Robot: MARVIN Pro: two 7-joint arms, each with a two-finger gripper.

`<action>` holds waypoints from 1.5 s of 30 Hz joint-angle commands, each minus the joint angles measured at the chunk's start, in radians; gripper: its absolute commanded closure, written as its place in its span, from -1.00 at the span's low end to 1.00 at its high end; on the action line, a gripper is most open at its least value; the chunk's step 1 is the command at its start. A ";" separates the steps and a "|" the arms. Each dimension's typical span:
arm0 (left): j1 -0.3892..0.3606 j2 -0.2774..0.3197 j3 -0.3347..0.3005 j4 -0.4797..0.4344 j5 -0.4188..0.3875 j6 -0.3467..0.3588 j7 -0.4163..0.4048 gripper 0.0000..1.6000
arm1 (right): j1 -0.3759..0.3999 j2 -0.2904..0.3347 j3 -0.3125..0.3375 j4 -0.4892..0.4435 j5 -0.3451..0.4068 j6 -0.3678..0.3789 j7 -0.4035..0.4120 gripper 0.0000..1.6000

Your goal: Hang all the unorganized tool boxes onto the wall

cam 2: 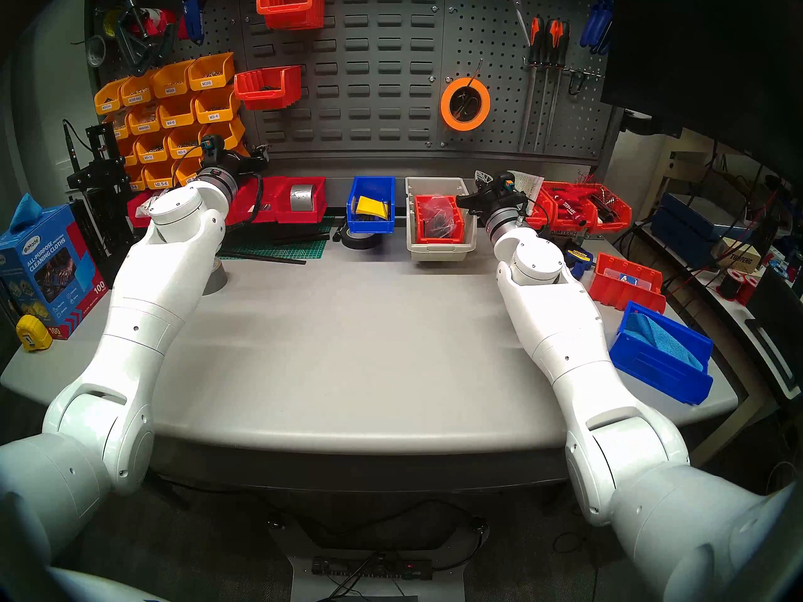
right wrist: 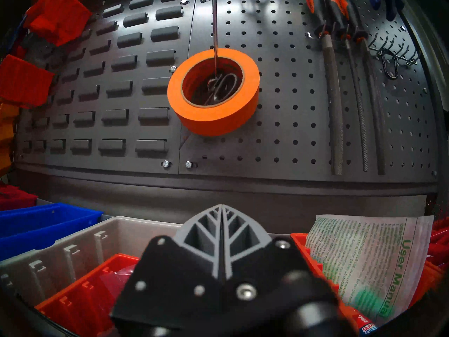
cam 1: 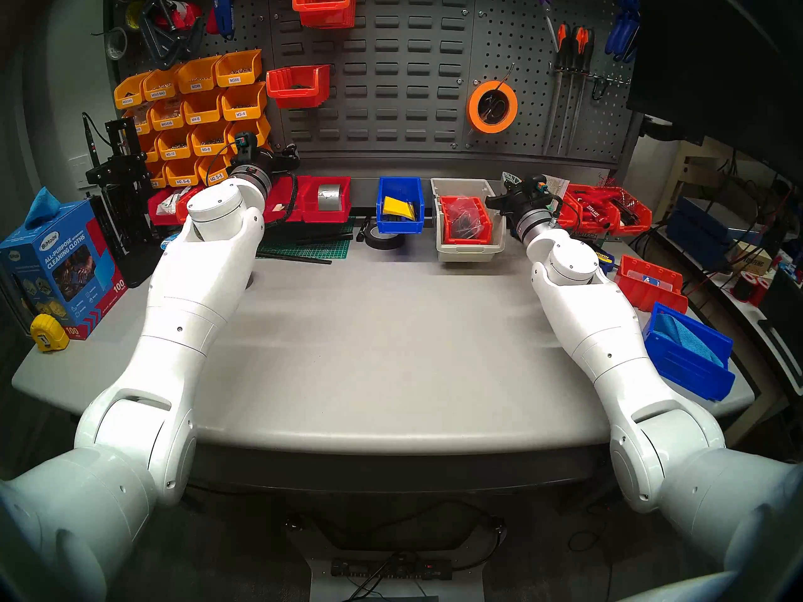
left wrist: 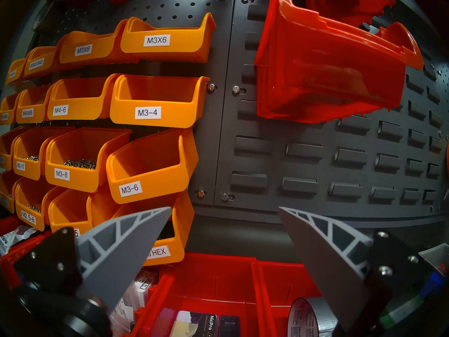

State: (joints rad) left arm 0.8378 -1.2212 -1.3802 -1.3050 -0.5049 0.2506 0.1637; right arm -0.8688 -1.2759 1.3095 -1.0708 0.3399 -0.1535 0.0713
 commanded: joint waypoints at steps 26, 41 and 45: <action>-0.021 -0.003 -0.003 -0.013 0.002 -0.007 0.003 -1.00 | -0.057 0.069 0.044 -0.286 -0.078 -0.037 -0.089 1.00; -0.021 -0.003 -0.003 -0.013 0.003 -0.008 0.003 -1.00 | -0.069 0.079 0.007 -0.270 -0.195 -0.175 -0.136 -1.00; -0.021 -0.003 -0.003 -0.013 0.003 -0.008 0.003 -1.00 | -0.069 0.079 0.006 -0.269 -0.197 -0.177 -0.139 -1.00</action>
State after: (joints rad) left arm 0.8378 -1.2215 -1.3802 -1.3051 -0.5047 0.2504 0.1644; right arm -0.9519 -1.2007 1.3091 -1.3254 0.1527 -0.3146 -0.0594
